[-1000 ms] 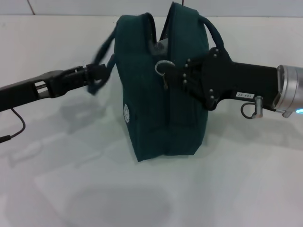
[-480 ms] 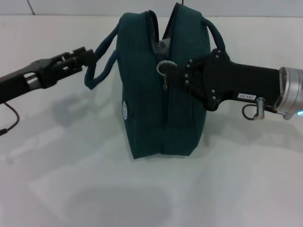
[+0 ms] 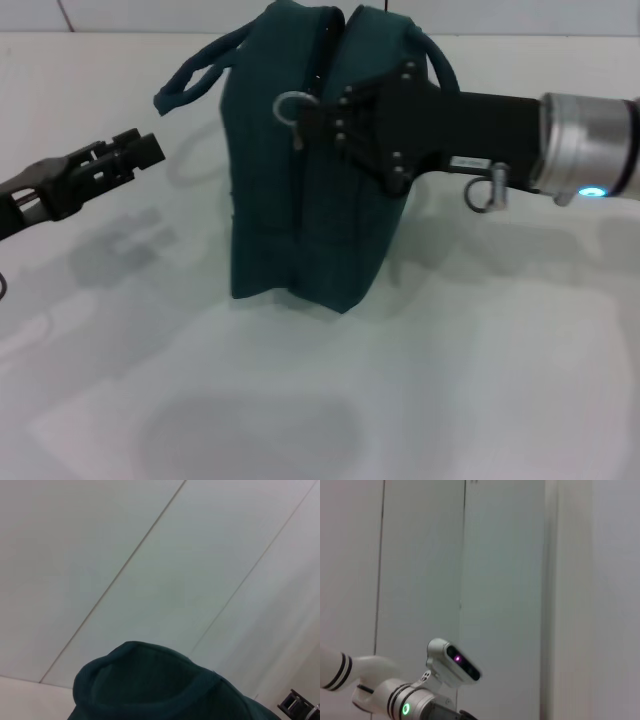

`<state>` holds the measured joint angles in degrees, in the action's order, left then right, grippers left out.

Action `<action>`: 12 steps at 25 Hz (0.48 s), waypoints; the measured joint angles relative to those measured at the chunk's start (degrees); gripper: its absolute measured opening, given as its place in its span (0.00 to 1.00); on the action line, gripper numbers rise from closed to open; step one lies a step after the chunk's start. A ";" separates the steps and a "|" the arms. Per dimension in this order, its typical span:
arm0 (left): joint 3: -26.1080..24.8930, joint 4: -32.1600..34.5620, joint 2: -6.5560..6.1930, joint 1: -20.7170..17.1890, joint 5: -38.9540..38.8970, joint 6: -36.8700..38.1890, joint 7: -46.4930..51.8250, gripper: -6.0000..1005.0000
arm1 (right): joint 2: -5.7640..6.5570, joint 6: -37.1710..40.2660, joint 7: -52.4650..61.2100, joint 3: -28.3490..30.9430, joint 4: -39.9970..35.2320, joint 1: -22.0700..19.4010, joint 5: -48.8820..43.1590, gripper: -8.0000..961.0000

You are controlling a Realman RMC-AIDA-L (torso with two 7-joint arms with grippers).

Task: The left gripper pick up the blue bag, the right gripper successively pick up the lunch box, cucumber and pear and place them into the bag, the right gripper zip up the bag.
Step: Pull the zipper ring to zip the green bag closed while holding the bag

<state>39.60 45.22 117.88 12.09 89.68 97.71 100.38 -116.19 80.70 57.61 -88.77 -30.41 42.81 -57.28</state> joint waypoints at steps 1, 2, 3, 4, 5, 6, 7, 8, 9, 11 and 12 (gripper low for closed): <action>0.04 -0.08 0.13 -0.12 0.01 0.00 -0.44 0.62 | -0.01 -0.78 -0.04 -1.26 -0.09 0.39 0.64 0.02; 0.06 -0.12 0.27 -0.19 0.07 0.01 -0.84 0.62 | 0.00 -1.44 -0.06 -2.07 -0.23 0.54 0.94 0.02; 0.11 -0.16 0.58 -0.07 0.32 0.02 -1.31 0.62 | -0.01 -1.84 -0.07 -2.66 -0.32 0.67 1.08 0.02; 0.10 -0.18 0.82 0.09 0.60 0.02 -1.58 0.62 | 0.00 -2.16 -0.09 -3.07 -0.32 0.68 1.20 0.02; 0.17 -0.20 1.17 0.48 1.17 0.03 -1.81 0.62 | 0.00 -2.30 -0.10 -3.30 -0.31 0.66 1.48 0.02; 0.18 -0.44 1.30 0.88 1.65 0.03 -1.88 0.62 | 0.00 -2.45 -0.12 -3.43 -0.31 0.55 1.80 0.02; 0.20 -0.82 1.38 1.41 2.09 0.03 -1.96 0.62 | 0.00 -2.55 -0.18 -3.46 -0.31 0.41 2.22 0.02; 0.22 -1.40 1.44 1.92 2.41 0.03 -2.04 0.62 | 0.00 -2.66 -0.34 -3.45 -0.31 0.26 2.78 0.02; 0.22 -2.29 1.46 2.49 2.58 0.03 -2.20 0.62 | 0.00 -2.83 -0.53 -3.38 -0.28 0.16 3.38 0.02; 0.25 -3.74 1.47 3.53 2.78 0.03 -2.68 0.62 | 0.00 -3.72 -0.86 -3.24 -0.10 0.21 4.29 0.02; 0.29 -4.31 1.47 3.98 2.86 0.03 -2.97 0.62 | 0.00 -4.51 -0.89 -3.21 -0.06 0.29 4.51 0.02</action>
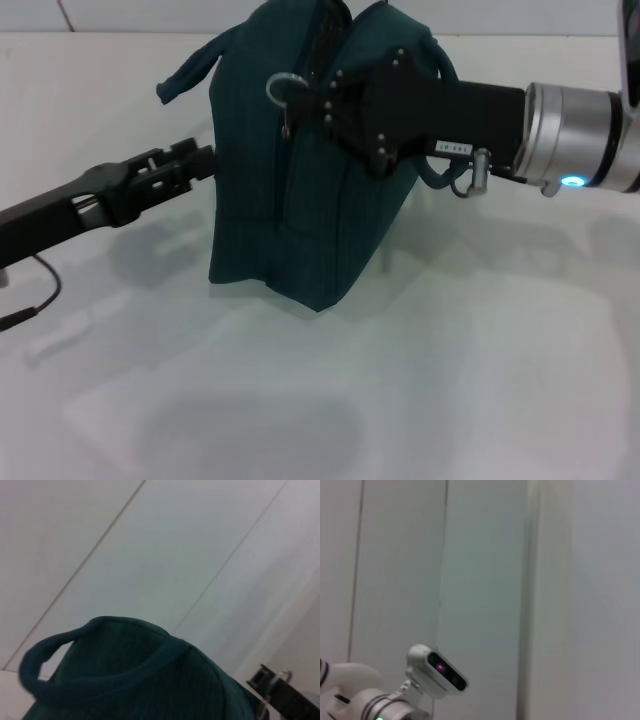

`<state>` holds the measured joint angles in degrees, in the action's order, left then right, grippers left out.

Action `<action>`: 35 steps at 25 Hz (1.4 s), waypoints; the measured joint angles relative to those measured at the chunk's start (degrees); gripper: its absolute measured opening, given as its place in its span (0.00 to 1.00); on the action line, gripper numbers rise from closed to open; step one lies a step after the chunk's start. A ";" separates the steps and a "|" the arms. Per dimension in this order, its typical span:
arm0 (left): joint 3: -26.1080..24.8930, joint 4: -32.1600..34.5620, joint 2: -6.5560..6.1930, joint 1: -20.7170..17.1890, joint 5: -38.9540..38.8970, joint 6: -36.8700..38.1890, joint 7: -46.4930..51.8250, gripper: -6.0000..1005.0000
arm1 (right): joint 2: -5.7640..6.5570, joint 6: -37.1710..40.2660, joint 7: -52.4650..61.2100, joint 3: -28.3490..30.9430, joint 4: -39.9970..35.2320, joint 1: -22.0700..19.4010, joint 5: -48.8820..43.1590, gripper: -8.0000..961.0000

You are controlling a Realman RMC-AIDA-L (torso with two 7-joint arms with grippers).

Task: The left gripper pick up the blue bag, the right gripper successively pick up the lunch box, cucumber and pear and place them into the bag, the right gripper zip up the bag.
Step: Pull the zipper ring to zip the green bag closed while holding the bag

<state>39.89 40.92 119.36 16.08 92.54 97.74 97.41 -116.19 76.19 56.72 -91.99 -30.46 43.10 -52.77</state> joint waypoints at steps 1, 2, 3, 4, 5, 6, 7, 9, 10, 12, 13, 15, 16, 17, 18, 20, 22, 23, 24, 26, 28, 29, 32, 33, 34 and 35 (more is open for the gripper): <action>0.07 -0.49 0.01 0.48 0.06 0.00 -0.37 0.62 | 0.00 -0.84 -0.04 0.01 0.01 0.07 0.12 0.02; 0.21 -0.86 0.04 0.88 0.10 0.00 -0.66 0.62 | 0.00 -1.46 -0.10 -0.04 0.01 0.09 0.15 0.02; 0.37 -1.25 0.07 1.32 0.11 -0.01 -0.96 0.62 | 0.00 -1.61 -0.19 -0.10 0.02 0.08 0.16 0.02; 0.52 -1.51 0.10 1.68 0.11 -0.02 -1.15 0.62 | 0.00 -1.73 -0.38 -0.22 0.04 0.03 0.17 0.02; 0.64 -1.70 0.13 1.94 0.11 -0.08 -1.28 0.62 | 0.00 -1.66 -0.53 -0.38 0.07 -0.04 0.18 0.02; 0.70 -1.83 0.14 2.10 0.11 -0.15 -1.38 0.62 | 0.00 -1.60 -0.57 -0.54 0.07 -0.08 0.20 0.02; 0.70 -1.95 0.14 2.19 0.11 -0.25 -1.50 0.62 | 0.00 -1.51 -0.61 -0.74 0.07 -0.11 0.24 0.02; 0.71 -2.15 0.15 2.32 0.11 -0.50 -1.66 0.62 | 0.00 -1.42 -0.63 -1.04 -0.10 -0.11 0.32 0.02; 0.72 -2.39 0.16 2.45 0.11 -0.61 -1.70 0.62 | 0.00 -1.38 -0.64 -1.10 -0.22 -0.11 0.35 0.02; 0.72 -2.76 0.17 2.76 0.11 -0.76 -1.78 0.61 | 0.00 -1.28 -0.64 -1.13 -0.38 -0.17 0.37 0.02; 0.72 -2.85 0.17 2.93 0.11 -0.91 -1.82 0.61 | 0.00 -1.26 -0.64 -1.15 -0.42 -0.19 0.37 0.02; 0.72 -3.24 0.17 3.29 0.11 -1.24 -1.86 0.60 | 0.00 -1.25 -0.64 -1.21 -0.43 -0.19 0.39 0.02; 0.73 -3.51 0.17 3.44 0.11 -1.35 -2.00 0.60 | 0.00 -1.25 -0.60 -1.23 -0.44 -0.18 0.39 0.02; 0.75 -3.78 0.17 3.58 0.11 -1.45 -2.18 0.60 | 0.00 -1.18 -0.52 -1.24 -0.45 -0.18 0.39 0.02; 0.84 -3.94 0.17 3.63 0.11 -1.47 -2.44 0.60 | 0.00 -1.10 -0.46 -1.25 -0.45 -0.17 0.39 0.02; 1.30 -4.03 0.17 3.65 0.12 -1.45 -3.31 0.59 | 0.00 -0.79 -0.32 -1.26 -0.46 -0.18 0.39 0.02; 2.44 -4.08 0.21 3.67 0.12 -1.26 -4.59 0.58 | 0.00 -0.66 -0.27 -1.26 -0.50 -0.24 0.39 0.02; 2.69 -4.08 0.21 3.71 0.12 -1.24 -4.85 0.58 | 0.00 -0.66 -0.26 -1.26 -0.51 -0.24 0.39 0.02; 2.87 -4.10 0.21 3.74 0.12 -1.22 -5.01 0.55 | 0.00 -0.65 -0.26 -1.26 -0.52 -0.25 0.40 0.02; 2.95 -4.32 0.21 3.89 0.12 -1.22 -5.38 0.47 | 0.00 -0.64 -0.24 -1.26 -0.52 -0.29 0.39 0.02; 2.97 -4.54 0.20 3.98 0.10 -1.22 -5.70 0.40 | 0.00 -0.55 -0.20 -1.26 -0.46 -0.34 0.39 0.02; 2.97 -4.61 0.20 4.01 0.03 -1.22 -5.85 0.37 | 0.00 -0.42 -0.18 -1.26 -0.43 -0.38 0.41 0.02; 3.00 -4.65 0.18 4.04 -0.04 -1.17 -6.20 0.28 | 0.00 -0.09 -0.17 -1.27 -0.37 -0.55 0.64 0.02; 3.00 -4.66 0.18 4.06 -0.04 -1.14 -6.26 0.24 | 0.00 0.06 -0.16 -1.27 -0.33 -0.58 0.79 0.02; 3.00 -4.68 0.17 4.09 -0.03 -1.13 -6.36 0.21 | 0.00 0.13 -0.16 -1.27 -0.31 -0.58 0.89 0.02; 3.01 -4.71 0.17 4.11 -0.02 -1.12 -6.49 0.20 | 0.00 0.34 -0.15 -1.27 -0.26 -0.58 0.98 0.02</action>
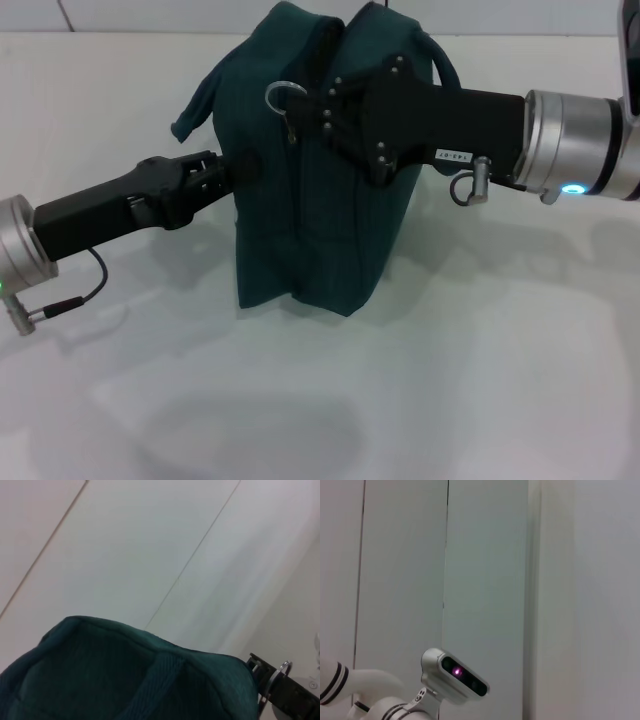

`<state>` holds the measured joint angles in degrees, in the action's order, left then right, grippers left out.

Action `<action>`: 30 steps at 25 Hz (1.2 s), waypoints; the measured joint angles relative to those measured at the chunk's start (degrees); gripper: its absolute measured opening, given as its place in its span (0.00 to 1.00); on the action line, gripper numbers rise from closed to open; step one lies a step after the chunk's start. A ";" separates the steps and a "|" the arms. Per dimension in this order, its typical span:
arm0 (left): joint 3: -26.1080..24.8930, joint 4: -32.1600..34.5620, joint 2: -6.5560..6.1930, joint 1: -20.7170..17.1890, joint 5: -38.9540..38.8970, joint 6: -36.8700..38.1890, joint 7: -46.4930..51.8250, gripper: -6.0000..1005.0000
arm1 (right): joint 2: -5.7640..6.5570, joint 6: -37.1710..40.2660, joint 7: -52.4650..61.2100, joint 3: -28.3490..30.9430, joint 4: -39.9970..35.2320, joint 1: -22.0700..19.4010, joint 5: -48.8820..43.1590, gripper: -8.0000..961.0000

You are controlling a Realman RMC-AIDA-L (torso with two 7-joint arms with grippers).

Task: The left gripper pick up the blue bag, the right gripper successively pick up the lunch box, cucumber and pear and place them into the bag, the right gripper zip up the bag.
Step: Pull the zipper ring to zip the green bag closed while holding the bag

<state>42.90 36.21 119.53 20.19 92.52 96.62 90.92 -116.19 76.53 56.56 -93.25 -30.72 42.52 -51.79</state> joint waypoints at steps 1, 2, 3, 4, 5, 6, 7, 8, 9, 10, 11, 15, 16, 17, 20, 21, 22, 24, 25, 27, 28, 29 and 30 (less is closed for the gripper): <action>0.03 -0.02 0.00 0.02 0.00 0.00 -0.23 0.19 | 0.00 0.24 0.01 0.00 0.04 0.00 0.04 0.02; 0.04 -0.04 0.00 0.03 0.02 0.01 -0.39 0.18 | 0.00 0.40 0.02 0.00 0.03 -0.07 0.09 0.02; 0.13 -0.06 -0.01 0.06 0.02 0.02 -0.59 0.17 | 0.00 0.50 0.02 0.01 -0.06 -0.17 0.11 0.02; 0.25 -0.08 0.00 0.08 0.02 0.03 -0.69 0.16 | 0.00 0.63 0.03 0.06 -0.37 -0.39 0.17 0.02; 0.43 -0.09 0.00 0.13 0.02 0.03 -0.82 0.15 | 0.00 0.64 0.03 0.12 -0.65 -0.55 0.29 0.02; 0.67 -0.09 0.00 0.17 0.02 0.05 -0.98 0.15 | 0.00 0.67 0.04 0.16 -0.85 -0.65 0.42 0.02; 0.88 -0.09 -0.01 0.19 0.02 0.06 -1.09 0.14 | 0.00 0.73 0.04 0.18 -0.96 -0.66 0.62 0.02; 1.14 -0.09 0.00 0.23 0.02 0.06 -1.24 0.13 | 0.00 0.82 0.04 0.20 -0.97 -0.67 0.76 0.02; 1.35 -0.09 0.00 0.31 0.01 0.06 -1.32 0.12 | 0.00 0.94 0.04 0.24 -0.98 -0.66 0.86 0.02; 1.62 -0.09 0.00 0.37 0.03 0.07 -1.36 0.11 | 0.00 1.06 0.04 0.35 -0.99 -0.63 0.88 0.02; 1.81 -0.09 0.00 0.43 0.07 0.06 -1.38 0.11 | 0.00 1.07 0.04 0.40 -0.99 -0.61 0.89 0.02; 2.82 -0.09 -0.01 0.56 0.11 0.06 -1.44 0.09 | 0.06 1.07 0.08 0.56 -1.01 -0.49 0.93 0.02; 2.96 -0.09 -0.04 0.56 0.13 0.06 -1.44 0.09 | 0.08 1.06 0.15 0.58 -1.01 -0.48 1.05 0.02; 3.08 -0.09 -0.05 0.53 0.13 0.06 -1.48 0.08 | 0.11 1.06 0.28 0.60 -1.01 -0.48 1.17 0.02; 3.50 -0.09 -0.05 0.28 0.17 0.08 -1.98 0.08 | 0.19 0.84 1.79 0.67 -1.02 -0.57 1.68 0.02; 3.59 -0.09 -0.06 0.17 0.17 0.12 -2.24 0.07 | 0.22 0.74 2.51 0.68 -1.01 -0.63 1.73 0.02; 3.65 -0.09 -0.06 0.06 0.17 0.16 -2.42 0.07 | 0.27 0.69 3.25 0.69 -0.97 -0.67 1.78 0.02; 3.72 -0.09 -0.05 -0.24 0.19 0.28 -2.76 0.07 | 0.33 0.66 4.94 0.70 -0.85 -0.73 1.82 0.02; 3.74 -0.09 -0.02 -0.36 0.20 0.40 -2.90 0.07 | 0.36 0.65 5.75 0.70 -0.80 -0.75 1.82 0.02; 3.76 -0.12 0.01 -0.52 0.23 1.06 -3.36 0.07 | 0.42 0.66 7.51 0.72 -0.65 -0.80 1.83 0.02; 3.77 -0.19 0.01 -0.56 0.23 1.49 -3.68 0.07 | 0.44 0.66 8.22 0.71 -0.60 -0.81 1.83 0.02; 3.77 -0.39 0.01 -0.61 0.23 1.96 -4.02 0.07 | 0.44 0.66 8.83 0.71 -0.55 -0.81 1.83 0.02; 3.77 -0.54 0.01 -0.64 0.23 2.27 -4.24 0.07 | 0.44 0.65 9.51 0.71 -0.53 -0.83 1.83 0.02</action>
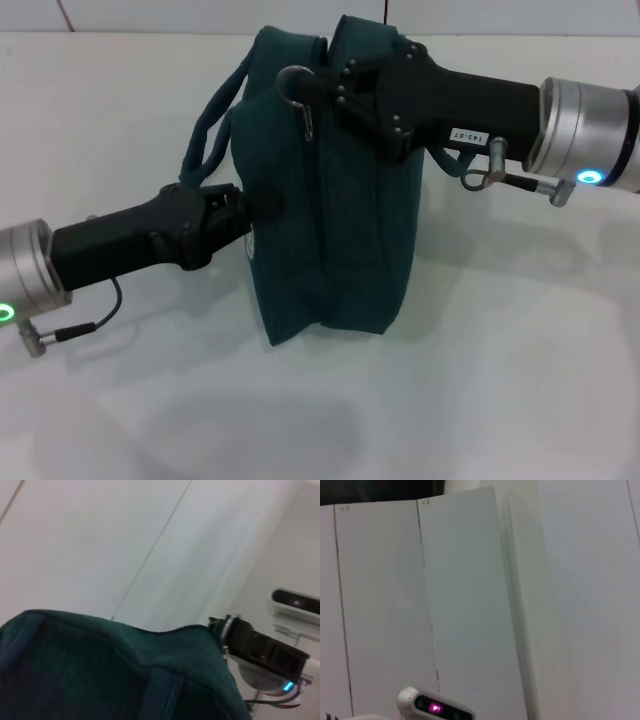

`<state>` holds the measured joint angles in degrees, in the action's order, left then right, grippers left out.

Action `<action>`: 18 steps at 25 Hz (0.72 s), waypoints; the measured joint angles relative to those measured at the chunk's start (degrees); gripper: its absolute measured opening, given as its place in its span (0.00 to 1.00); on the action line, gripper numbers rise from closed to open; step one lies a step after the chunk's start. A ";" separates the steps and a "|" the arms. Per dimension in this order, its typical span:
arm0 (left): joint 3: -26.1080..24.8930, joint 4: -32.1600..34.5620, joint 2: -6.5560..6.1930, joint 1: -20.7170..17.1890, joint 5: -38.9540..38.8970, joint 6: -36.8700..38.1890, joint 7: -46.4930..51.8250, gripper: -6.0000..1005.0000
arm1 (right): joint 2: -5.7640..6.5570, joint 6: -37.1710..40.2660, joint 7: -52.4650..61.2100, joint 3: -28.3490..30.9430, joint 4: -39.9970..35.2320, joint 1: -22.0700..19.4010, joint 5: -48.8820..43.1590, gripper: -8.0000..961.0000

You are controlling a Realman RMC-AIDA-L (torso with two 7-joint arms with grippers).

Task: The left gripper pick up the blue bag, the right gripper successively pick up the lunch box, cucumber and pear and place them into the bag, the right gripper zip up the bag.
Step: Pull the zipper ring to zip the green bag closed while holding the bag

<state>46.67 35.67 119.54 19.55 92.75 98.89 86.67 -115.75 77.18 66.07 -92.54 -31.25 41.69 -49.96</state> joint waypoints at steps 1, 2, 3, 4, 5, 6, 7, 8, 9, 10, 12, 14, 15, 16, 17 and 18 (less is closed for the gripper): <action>0.00 -0.25 0.00 -0.05 0.00 0.38 -0.28 0.07 | 0.00 -0.01 0.75 0.00 0.02 -0.06 0.00 0.02; 0.01 -0.55 0.00 -0.08 0.00 0.61 -0.54 0.07 | 0.00 -0.02 1.31 0.00 0.03 -0.14 0.00 0.02; 0.07 -0.83 -0.01 -0.11 0.00 0.75 -0.78 0.07 | 0.00 -0.04 1.77 0.00 0.03 -0.21 0.00 0.02; 0.24 -1.22 -0.01 -0.15 0.00 0.79 -1.14 0.07 | 0.00 -0.06 2.26 0.01 0.04 -0.30 0.00 0.02; 0.41 -1.46 -0.02 -0.19 0.00 0.81 -1.41 0.07 | 0.00 -0.08 2.75 0.04 0.04 -0.33 0.00 0.02; 0.57 -1.64 -0.03 -0.23 0.00 0.81 -1.64 0.07 | 0.01 -0.11 3.42 0.15 0.05 -0.37 0.00 0.02; 0.68 -1.72 -0.05 -0.29 0.00 0.82 -1.75 0.07 | 0.00 -0.12 3.95 0.27 0.05 -0.39 0.00 0.02; 0.86 -1.75 -0.07 -0.39 -0.01 0.83 -1.85 0.07 | 0.00 -0.12 4.52 0.43 0.05 -0.41 0.00 0.02; 1.02 -1.76 -0.07 -0.46 -0.01 0.83 -1.94 0.07 | 0.00 -0.13 4.95 0.56 0.05 -0.44 0.00 0.02; 1.17 -1.76 -0.07 -0.53 -0.01 0.84 -2.05 0.07 | 0.00 -0.14 5.40 0.70 0.05 -0.47 0.00 0.02; 1.49 -1.76 -0.05 -0.66 -0.03 0.88 -2.23 0.07 | 0.04 -0.14 5.89 0.79 0.05 -0.51 0.06 0.02; 1.83 -1.79 0.00 -0.75 -0.03 0.94 -2.26 0.07 | 0.07 -0.11 6.26 0.81 0.08 -0.61 0.28 0.02; 2.03 -1.81 0.00 -0.76 -0.04 1.05 -2.28 0.07 | 0.07 -0.10 6.48 0.84 0.11 -0.68 0.36 0.02; 2.22 -1.84 0.00 -0.79 -0.03 1.32 -2.39 0.07 | 0.08 -0.11 6.69 1.02 0.12 -0.75 0.39 0.02; 2.25 -1.83 0.00 -0.81 -0.04 1.56 -2.52 0.07 | 0.08 -0.11 6.88 1.17 0.13 -0.83 0.40 0.02; 2.29 -1.85 0.00 -0.85 -0.05 2.02 -2.81 0.07 | 0.09 -0.11 7.02 1.35 0.13 -0.91 0.40 0.02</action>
<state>48.96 33.83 119.54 18.70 92.70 100.91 83.86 -115.66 77.07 73.10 -91.19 -31.11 40.78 -49.55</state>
